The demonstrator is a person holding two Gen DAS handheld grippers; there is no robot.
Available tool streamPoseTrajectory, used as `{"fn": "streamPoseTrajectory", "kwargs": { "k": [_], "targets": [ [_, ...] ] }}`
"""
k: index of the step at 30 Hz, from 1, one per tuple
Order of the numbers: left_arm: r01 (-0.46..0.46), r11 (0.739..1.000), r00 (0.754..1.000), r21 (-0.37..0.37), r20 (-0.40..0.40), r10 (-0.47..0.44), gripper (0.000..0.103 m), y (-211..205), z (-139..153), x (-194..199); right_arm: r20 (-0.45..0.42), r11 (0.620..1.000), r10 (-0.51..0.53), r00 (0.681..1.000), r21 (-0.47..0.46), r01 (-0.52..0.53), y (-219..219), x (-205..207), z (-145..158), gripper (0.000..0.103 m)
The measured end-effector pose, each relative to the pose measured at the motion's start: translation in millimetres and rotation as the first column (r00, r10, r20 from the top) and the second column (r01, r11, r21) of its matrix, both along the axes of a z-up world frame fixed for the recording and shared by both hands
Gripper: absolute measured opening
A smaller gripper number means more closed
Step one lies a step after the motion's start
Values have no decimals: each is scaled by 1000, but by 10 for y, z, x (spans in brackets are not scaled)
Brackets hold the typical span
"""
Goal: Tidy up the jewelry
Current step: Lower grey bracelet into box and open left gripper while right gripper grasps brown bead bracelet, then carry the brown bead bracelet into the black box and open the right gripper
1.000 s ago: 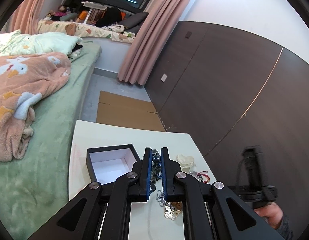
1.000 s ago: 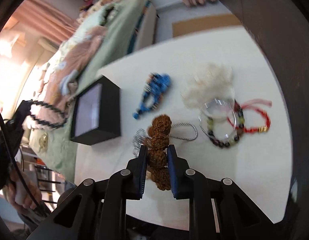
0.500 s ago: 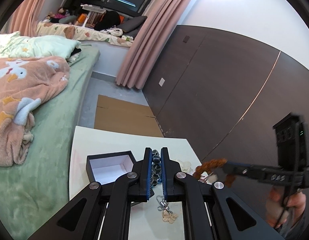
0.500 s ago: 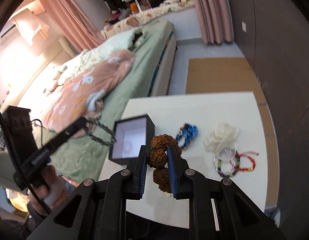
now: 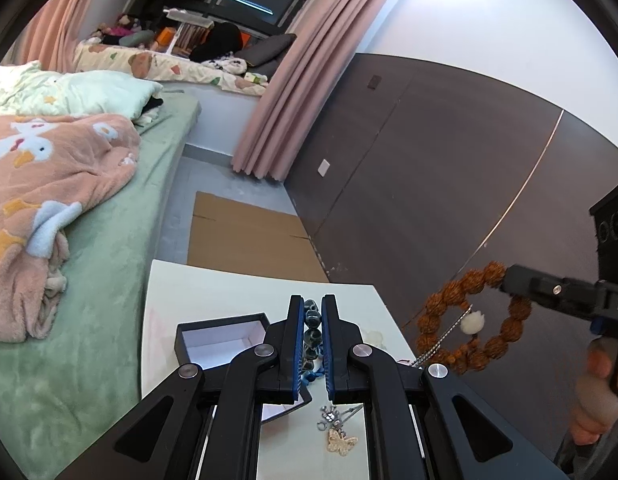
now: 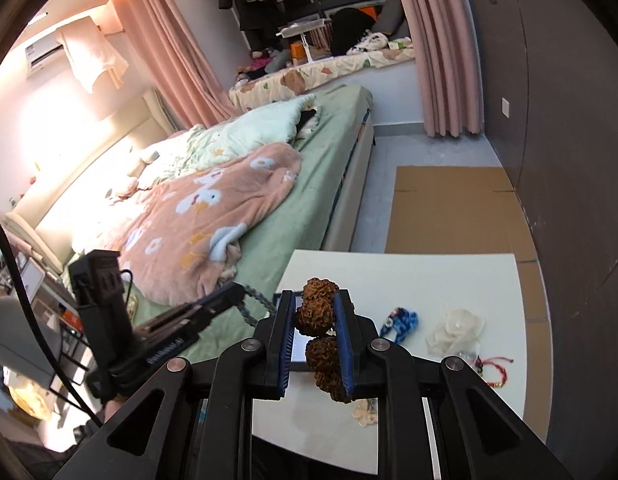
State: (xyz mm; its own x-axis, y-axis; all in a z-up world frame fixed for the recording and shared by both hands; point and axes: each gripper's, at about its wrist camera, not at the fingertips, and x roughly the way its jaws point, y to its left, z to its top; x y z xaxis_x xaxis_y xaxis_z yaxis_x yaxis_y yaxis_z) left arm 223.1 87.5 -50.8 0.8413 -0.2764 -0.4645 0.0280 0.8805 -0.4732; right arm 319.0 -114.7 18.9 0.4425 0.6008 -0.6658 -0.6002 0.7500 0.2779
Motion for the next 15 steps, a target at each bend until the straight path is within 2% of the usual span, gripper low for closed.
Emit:
{"fn": "streamPoseTrajectory", "kwargs": {
  "k": [3, 7, 8, 9, 10, 11, 12, 15],
  "targets": [
    [5, 1000, 1000, -13, -7, -5, 9, -9, -4, 87, 19, 1000, -4, 1000, -3, 4, 45, 0, 64, 21],
    [35, 993, 998, -110, -48, -40, 12, 39, -76, 243, 37, 1000, -15, 999, -15, 15, 67, 20, 119, 21],
    [39, 992, 996, -123, -71, -48, 18, 40, -101, 290, 41, 1000, -14, 999, -16, 15, 71, 27, 141, 21],
    [35, 992, 996, -122, -82, -45, 33, 34, -111, 312, 46, 1000, -13, 999, -18, 14, 77, 31, 166, 21],
    [29, 993, 996, -119, -84, -39, 42, 34, -115, 320, 51, 1000, -13, 999, -20, 14, 83, 30, 190, 21],
    [21, 993, 997, -119, -75, -30, 60, 40, -112, 308, 56, 1000, -11, 998, -23, 12, 94, 31, 217, 21],
    [13, 993, 998, -120, -63, -20, 73, 53, -100, 282, 63, 1000, -9, 998, -27, 11, 106, 31, 247, 21],
    [-17, 993, 999, -116, -40, 13, 78, 99, -66, 229, 85, 999, -3, 996, -41, 6, 155, 26, 334, 21]
  ]
}}
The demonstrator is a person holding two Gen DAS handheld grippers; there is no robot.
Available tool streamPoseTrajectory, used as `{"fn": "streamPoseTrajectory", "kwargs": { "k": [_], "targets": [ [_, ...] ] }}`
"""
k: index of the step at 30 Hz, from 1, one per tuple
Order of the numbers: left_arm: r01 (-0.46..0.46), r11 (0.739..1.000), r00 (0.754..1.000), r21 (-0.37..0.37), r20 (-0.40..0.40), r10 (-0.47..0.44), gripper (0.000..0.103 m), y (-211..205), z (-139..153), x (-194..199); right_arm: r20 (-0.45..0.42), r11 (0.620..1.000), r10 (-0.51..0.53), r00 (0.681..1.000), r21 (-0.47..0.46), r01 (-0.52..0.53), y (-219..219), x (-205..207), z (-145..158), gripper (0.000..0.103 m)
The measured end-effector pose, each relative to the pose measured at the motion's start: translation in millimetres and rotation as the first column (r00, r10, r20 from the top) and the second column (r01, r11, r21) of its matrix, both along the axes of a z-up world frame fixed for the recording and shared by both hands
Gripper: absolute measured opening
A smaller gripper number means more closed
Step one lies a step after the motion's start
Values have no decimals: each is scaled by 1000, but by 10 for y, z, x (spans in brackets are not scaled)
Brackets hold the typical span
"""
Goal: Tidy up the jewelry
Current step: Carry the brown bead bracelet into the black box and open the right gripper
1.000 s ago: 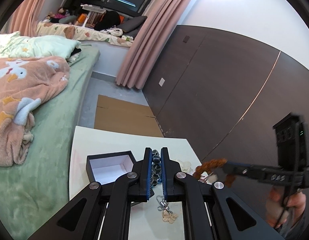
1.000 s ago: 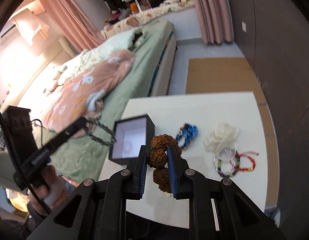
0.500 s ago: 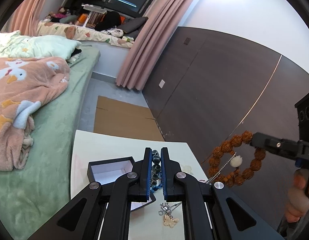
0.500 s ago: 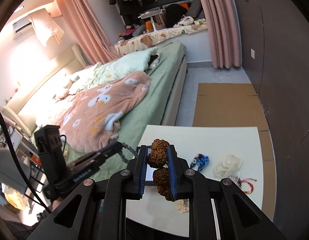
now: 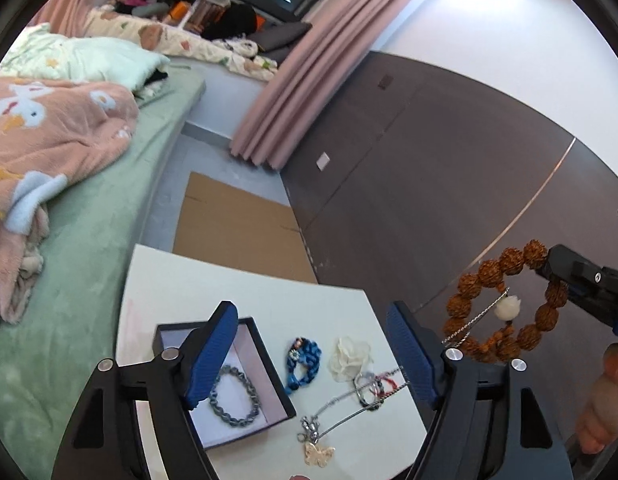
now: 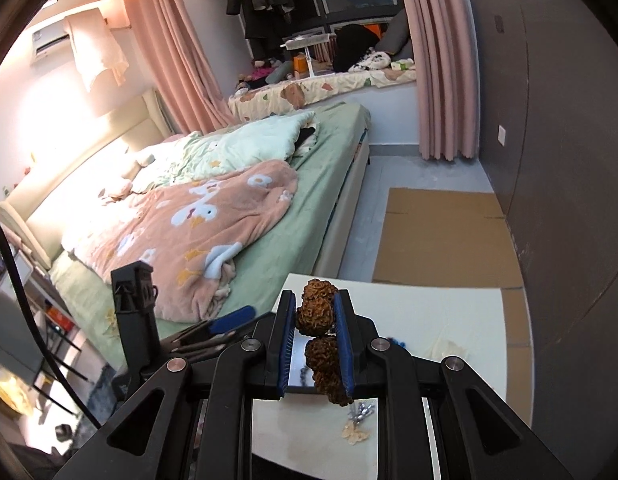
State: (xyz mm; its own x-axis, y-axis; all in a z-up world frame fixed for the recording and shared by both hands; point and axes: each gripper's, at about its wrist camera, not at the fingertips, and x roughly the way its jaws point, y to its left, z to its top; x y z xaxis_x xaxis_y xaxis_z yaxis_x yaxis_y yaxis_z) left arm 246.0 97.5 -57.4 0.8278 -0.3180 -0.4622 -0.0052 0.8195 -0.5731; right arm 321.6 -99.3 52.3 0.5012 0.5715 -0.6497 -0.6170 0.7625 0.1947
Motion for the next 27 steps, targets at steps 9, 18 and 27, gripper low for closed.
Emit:
{"fn": "streamPoseTrajectory", "kwargs": {
  "k": [9, 18, 27],
  "targets": [
    [-40, 999, 999, -27, -8, 40, 78, 221, 6, -76, 53, 999, 35, 998, -36, -34, 225, -10, 258, 21],
    [-75, 997, 997, -24, 17, 75, 78, 448, 107, -256, 60, 996, 53, 997, -75, -49, 472, 1, 256, 21],
    [-131, 991, 991, -14, 1, 131, 78, 714, 90, -401, 16, 992, 30, 999, -124, -28, 758, 123, -225, 21]
  ]
}}
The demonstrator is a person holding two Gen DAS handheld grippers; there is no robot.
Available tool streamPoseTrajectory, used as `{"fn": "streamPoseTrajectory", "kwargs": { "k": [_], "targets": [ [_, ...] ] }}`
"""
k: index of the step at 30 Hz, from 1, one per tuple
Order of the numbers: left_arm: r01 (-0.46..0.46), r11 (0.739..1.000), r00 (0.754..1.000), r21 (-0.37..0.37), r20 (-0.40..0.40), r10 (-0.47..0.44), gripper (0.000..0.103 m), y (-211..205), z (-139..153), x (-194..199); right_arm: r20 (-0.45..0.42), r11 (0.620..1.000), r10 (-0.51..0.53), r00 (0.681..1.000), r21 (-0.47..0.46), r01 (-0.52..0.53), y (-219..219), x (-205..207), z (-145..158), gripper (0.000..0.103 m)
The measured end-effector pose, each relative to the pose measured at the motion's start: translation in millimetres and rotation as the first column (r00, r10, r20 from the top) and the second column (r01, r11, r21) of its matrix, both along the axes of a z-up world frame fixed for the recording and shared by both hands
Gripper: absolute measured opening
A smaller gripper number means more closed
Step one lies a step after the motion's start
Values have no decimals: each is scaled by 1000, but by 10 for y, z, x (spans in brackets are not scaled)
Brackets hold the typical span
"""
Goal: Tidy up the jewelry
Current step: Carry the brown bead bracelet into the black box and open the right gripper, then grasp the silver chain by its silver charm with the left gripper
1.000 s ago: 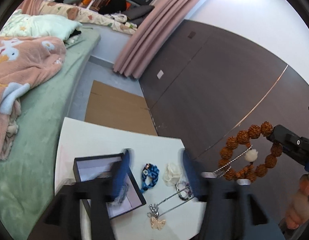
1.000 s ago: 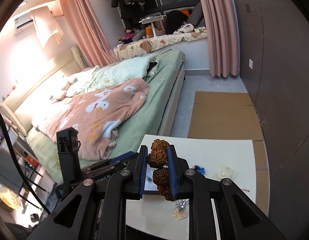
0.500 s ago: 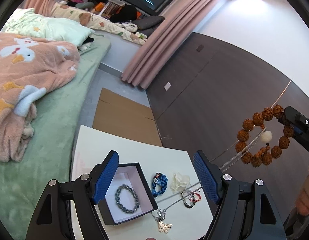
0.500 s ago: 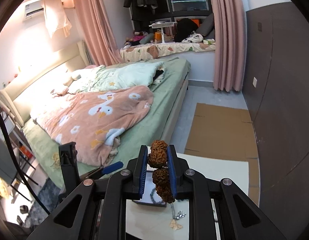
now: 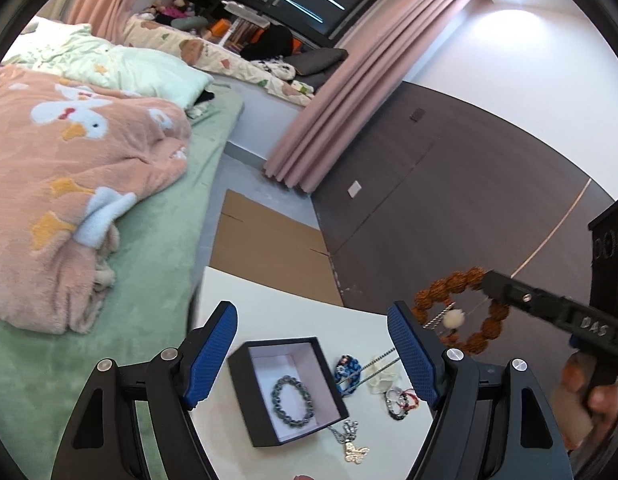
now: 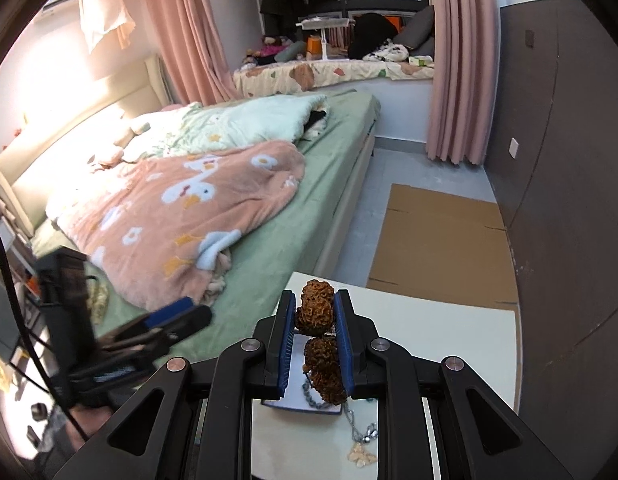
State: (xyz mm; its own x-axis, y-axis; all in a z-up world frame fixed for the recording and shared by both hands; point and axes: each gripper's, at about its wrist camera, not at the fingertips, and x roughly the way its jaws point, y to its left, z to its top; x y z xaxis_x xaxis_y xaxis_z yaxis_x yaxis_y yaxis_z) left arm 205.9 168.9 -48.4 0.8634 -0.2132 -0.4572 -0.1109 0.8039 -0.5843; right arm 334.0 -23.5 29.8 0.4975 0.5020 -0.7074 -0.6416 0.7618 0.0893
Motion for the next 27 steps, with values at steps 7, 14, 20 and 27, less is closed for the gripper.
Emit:
{"fn": "streamPoseTrajectory", "kwargs": {
  "k": [7, 14, 20, 27],
  "targets": [
    [-23, 1000, 1000, -9, -15, 23, 78, 96, -43, -8, -26, 997, 0, 1000, 79, 2, 90, 78, -184, 21],
    [-25, 1000, 999, -2, -22, 25, 78, 86, -60, -21, -185, 997, 73, 980, -15, -77, 296, 141, -828, 28],
    [-10, 1000, 999, -6, -39, 10, 78, 27, -136, 30, -251, 999, -29, 968, 34, 39, -171, 172, -985, 31],
    [55, 998, 997, 13, -62, -54, 78, -246, -197, 118, -298, 968, -154, 942, 148, 205, -842, 71, -1112, 54]
  ]
}}
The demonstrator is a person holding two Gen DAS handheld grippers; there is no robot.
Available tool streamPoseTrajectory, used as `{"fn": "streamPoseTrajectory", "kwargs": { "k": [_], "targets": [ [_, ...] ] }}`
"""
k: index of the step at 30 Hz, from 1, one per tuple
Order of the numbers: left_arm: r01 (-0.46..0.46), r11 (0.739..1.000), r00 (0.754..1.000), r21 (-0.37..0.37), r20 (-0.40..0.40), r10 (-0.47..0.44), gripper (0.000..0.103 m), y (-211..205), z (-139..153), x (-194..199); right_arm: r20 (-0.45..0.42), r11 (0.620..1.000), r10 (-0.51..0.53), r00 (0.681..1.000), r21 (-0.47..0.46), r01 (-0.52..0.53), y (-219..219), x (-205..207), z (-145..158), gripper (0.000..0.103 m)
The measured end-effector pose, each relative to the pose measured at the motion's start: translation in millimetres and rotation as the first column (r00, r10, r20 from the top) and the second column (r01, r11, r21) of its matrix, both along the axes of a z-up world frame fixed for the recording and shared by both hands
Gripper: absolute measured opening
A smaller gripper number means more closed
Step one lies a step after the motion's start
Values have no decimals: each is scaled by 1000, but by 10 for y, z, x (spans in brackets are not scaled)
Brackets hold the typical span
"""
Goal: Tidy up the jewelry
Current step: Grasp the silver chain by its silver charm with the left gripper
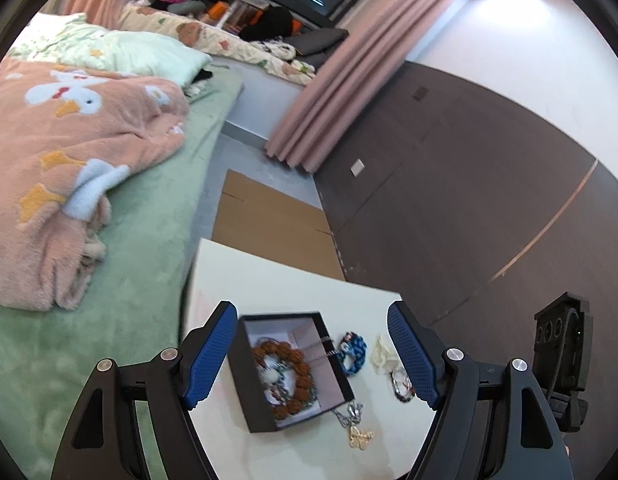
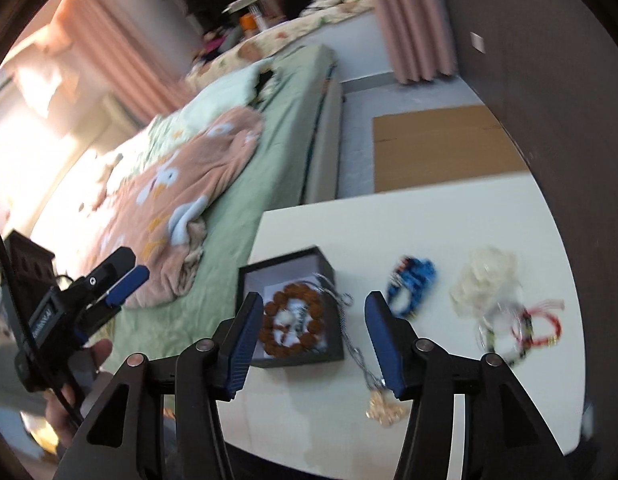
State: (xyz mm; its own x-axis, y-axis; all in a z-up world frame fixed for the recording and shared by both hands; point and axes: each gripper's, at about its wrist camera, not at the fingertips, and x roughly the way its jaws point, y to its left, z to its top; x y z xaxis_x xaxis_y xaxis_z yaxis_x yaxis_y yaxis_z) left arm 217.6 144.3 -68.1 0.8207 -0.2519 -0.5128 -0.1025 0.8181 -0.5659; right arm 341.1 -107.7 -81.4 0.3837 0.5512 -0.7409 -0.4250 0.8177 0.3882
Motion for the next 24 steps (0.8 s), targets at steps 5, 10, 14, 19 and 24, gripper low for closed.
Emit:
{"fn": "streamPoseTrajectory", "kwargs": {
  "k": [5, 10, 14, 19, 24],
  "targets": [
    [60, 997, 998, 42, -23, -59, 78, -285, -33, 15, -45, 993, -90, 995, 78, 93, -336, -36, -184, 54],
    [148, 985, 987, 86, -70, -142, 78, -643, -134, 55, -81, 972, -168, 982, 153, 179, -599, -106, -402, 54],
    [225, 965, 972, 136, -98, -212, 72, -962, -219, 75, -107, 959, -220, 970, 157, 235, -741, -211, -625, 54],
    [309, 934, 945, 181, -170, -279, 55, -1289, -388, 173, -176, 938, -288, 941, 144, 314, -944, -250, -879, 54],
    [372, 901, 917, 222, -236, -321, 51, -1553, -552, 273, -194, 926, -312, 930, 156, 344, -1169, -290, -947, 54]
  ]
}}
